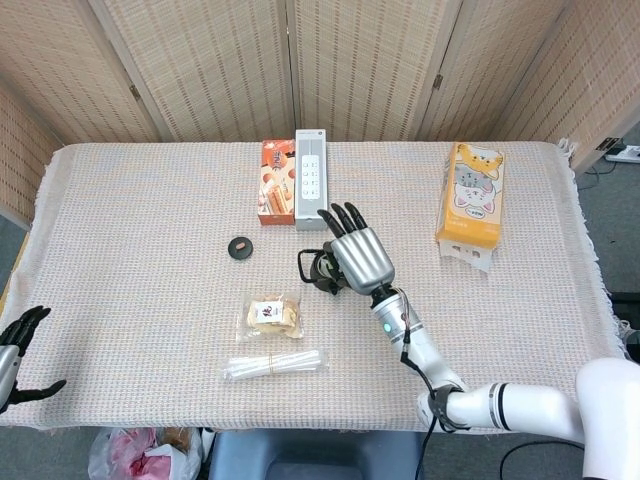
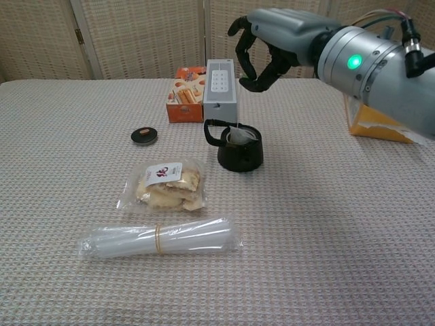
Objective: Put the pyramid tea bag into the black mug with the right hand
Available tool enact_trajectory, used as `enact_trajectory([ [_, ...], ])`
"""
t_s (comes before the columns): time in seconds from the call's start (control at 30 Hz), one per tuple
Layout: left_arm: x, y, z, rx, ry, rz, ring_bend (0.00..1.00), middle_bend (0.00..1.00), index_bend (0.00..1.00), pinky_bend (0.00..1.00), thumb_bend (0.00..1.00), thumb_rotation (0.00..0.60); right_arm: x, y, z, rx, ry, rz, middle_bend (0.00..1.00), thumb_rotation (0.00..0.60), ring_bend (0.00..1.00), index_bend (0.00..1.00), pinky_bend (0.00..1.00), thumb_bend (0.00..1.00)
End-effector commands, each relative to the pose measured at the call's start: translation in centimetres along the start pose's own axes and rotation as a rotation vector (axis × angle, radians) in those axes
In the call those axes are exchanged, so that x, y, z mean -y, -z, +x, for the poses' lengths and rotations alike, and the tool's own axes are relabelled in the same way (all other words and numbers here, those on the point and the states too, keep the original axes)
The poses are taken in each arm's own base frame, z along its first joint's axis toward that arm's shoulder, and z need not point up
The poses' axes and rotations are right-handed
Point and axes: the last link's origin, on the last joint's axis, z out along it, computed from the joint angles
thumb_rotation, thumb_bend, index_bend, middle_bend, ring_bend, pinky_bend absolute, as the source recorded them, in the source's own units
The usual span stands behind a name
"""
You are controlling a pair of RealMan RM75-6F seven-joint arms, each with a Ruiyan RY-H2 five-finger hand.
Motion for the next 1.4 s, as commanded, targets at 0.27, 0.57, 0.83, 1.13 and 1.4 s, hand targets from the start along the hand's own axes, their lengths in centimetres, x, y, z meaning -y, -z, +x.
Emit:
enact_trajectory([
  [0.27, -0.1, 0.1, -0.1, 0.002, -0.004, -0.002, 0.14, 0.09, 0.0, 0.28, 0.13, 0.6, -0.6, 0.2, -0.8, 0.012, 0.042, -0.019, 0.1, 0.6, 0.0, 0.67, 0.0, 0.36],
  [0.57, -0.3, -0.3, -0.5, 0.016, -0.016, 0.001, 0.14, 0.09, 0.0, 0.28, 0.13, 0.6, -4.1, -0.5, -2.8, 0.067, 0.073, -0.107, 0.1, 0.6, 0.0, 0.67, 0.0, 0.36],
  [0.83, -0.6, -0.7, -0.9, 0.028, -0.031, 0.007, 0.14, 0.09, 0.0, 0.28, 0.13, 0.6, -5.8, 0.8, -3.1, 0.084, 0.069, -0.109, 0.1, 0.6, 0.0, 0.67, 0.0, 0.36],
  [1.13, -0.8, -0.9, -1.2, 0.036, -0.045, 0.013, 0.14, 0.09, 0.0, 0.28, 0.13, 0.6, -8.2, 5.1, -5.2, 0.268, 0.133, -0.072, 0.0, 0.6, 0.0, 0.14, 0.0, 0.21],
  [1.4, -0.8, -1.0, -1.2, 0.035, -0.046, 0.017, 0.14, 0.09, 0.0, 0.28, 0.13, 0.6, -8.6, 6.1, -5.0, 0.312, 0.173, -0.063, 0.0, 0.6, 0.0, 0.0, 0.0, 0.1],
])
